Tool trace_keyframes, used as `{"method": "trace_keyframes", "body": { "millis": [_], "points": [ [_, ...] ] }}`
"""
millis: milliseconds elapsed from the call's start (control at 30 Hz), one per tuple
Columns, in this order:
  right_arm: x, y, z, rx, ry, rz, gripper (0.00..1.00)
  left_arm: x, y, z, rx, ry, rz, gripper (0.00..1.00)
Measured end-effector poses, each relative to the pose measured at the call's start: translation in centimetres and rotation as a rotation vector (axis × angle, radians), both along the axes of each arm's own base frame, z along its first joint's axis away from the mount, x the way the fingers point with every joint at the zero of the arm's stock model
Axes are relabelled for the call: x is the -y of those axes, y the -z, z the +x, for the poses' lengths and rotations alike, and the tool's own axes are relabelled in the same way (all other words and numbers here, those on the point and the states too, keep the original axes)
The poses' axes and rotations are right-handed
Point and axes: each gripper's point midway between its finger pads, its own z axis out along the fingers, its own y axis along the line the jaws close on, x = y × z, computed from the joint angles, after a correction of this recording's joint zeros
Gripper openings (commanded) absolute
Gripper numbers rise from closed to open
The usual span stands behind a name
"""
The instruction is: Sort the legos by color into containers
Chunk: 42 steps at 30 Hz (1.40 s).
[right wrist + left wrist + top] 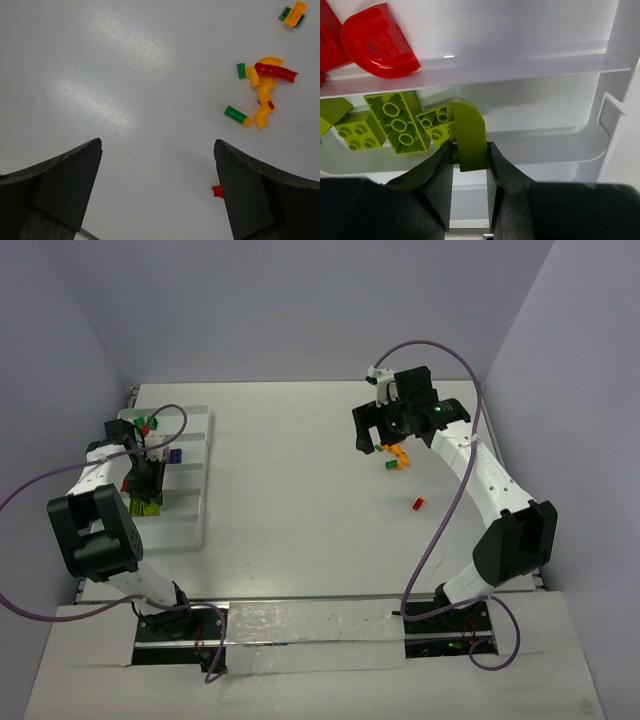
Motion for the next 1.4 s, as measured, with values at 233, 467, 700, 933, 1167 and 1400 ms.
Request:
{"method": "trace_keyframes", "body": {
  "millis": [233, 467, 700, 933, 1167, 1400],
  "points": [
    [0.0, 0.2, 0.0, -0.003, -0.002, -0.004, 1.00, 0.0, 0.7, 0.1, -0.016, 0.007, -0.007, 0.52],
    [0.2, 0.2, 0.1, -0.001, 0.003, -0.012, 1.00, 0.0, 0.5, 0.2, -0.015, 0.017, -0.009, 0.63],
    [1.8, 0.6, 0.8, -0.001, 0.046, -0.030, 0.97, 0.9, -5.1, 4.1, 0.147, 0.064, -0.057, 0.70],
    [5.9, 3.6, 1.1, -0.049, 0.133, -0.111, 0.77, 9.0, -17.2, 9.5, 0.556, 0.242, -0.102, 0.70],
    [11.1, 7.7, 0.7, -0.156, 0.234, -0.210, 0.60, 18.0, -18.6, 9.2, 0.601, 0.414, -0.217, 0.69],
    [14.4, 12.5, -3.5, -0.343, 0.346, -0.256, 0.58, 20.4, -15.7, 8.2, 0.516, 0.439, -0.240, 0.69]
  ]
}}
